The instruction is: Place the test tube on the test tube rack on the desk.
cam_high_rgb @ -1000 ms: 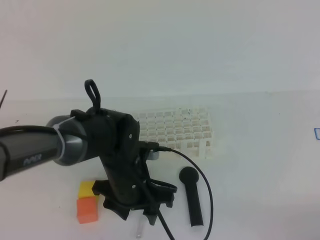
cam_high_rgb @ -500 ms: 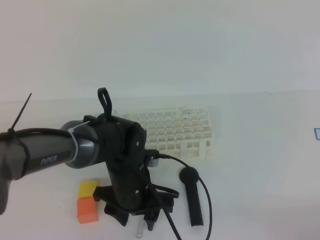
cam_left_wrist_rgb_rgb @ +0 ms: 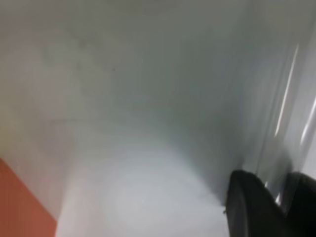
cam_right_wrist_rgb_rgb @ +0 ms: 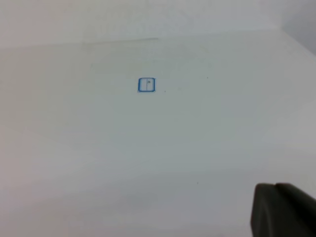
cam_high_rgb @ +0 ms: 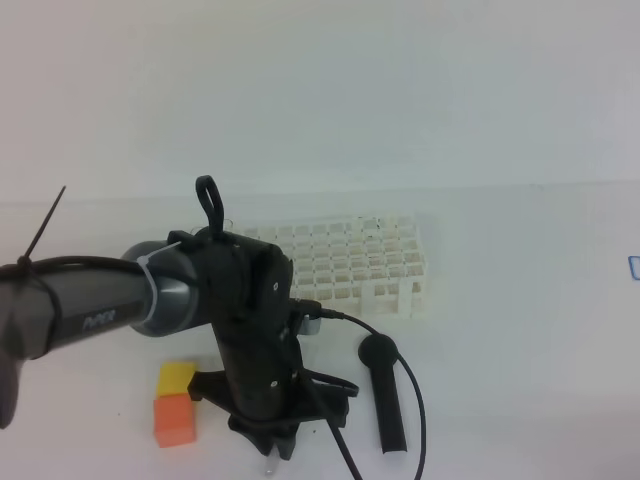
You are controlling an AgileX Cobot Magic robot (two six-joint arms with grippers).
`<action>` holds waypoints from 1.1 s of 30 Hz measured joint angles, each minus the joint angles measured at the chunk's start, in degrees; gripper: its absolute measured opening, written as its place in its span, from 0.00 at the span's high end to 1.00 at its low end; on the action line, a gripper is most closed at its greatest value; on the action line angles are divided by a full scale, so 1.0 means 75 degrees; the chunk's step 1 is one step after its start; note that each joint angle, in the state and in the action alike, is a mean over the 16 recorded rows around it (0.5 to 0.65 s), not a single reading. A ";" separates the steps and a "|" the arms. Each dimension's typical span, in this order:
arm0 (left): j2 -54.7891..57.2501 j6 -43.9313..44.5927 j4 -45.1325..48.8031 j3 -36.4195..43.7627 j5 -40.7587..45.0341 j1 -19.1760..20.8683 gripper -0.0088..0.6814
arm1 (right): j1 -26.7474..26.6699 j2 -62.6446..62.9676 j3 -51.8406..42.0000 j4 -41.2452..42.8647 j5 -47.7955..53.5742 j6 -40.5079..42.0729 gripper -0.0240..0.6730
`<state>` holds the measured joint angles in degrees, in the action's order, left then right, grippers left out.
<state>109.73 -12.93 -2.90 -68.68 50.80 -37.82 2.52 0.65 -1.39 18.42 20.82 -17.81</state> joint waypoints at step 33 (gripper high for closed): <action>-0.3483 0.1131 0.1625 0.0042 -0.2454 0.0014 0.99 | 0.0000 0.0000 -0.0025 0.0036 -0.1140 -0.0212 0.97</action>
<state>83.61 -4.45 9.29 -68.37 32.39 -37.71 2.52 0.65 -1.58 18.69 12.27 -19.41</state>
